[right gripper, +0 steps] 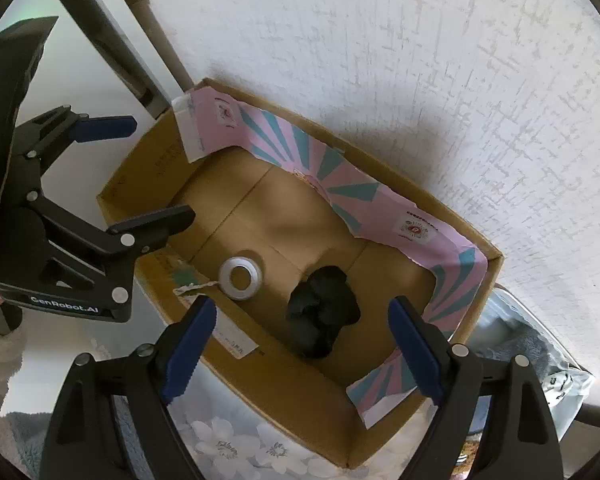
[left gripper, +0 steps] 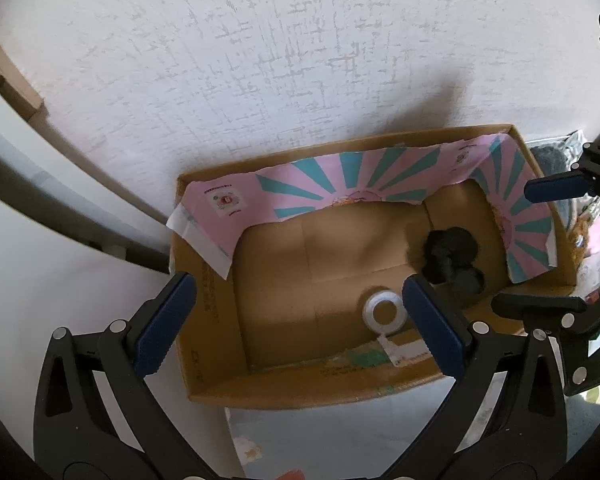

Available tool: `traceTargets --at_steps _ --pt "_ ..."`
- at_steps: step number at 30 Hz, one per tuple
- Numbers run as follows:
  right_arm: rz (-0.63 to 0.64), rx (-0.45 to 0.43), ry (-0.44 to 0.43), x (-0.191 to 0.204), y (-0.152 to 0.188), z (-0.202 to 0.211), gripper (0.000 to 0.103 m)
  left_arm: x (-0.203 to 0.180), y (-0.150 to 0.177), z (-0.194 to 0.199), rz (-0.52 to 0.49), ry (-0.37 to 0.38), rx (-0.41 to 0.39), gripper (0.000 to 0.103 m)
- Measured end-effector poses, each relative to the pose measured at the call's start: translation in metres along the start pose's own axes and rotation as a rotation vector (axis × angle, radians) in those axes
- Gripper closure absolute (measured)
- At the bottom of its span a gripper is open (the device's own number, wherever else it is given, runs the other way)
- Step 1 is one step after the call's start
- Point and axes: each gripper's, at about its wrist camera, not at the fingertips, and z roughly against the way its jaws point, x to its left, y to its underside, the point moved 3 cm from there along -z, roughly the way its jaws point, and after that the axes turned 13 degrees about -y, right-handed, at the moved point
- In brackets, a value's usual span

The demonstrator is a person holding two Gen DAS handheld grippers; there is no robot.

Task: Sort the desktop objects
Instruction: 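Open left gripper to drop ring while right gripper releases black plush in box, then move both grippers back from the box to the items on the table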

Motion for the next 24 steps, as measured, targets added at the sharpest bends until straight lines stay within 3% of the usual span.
traceTargets --at_steps 11,24 --pt "0.027 -0.034 0.063 0.008 0.007 0.034 0.017 -0.003 0.003 0.032 0.034 0.017 -0.039 0.000" --pt "0.064 -0.113 0.061 0.012 0.032 0.083 0.017 -0.024 -0.002 0.086 0.052 0.074 -0.102 0.001"
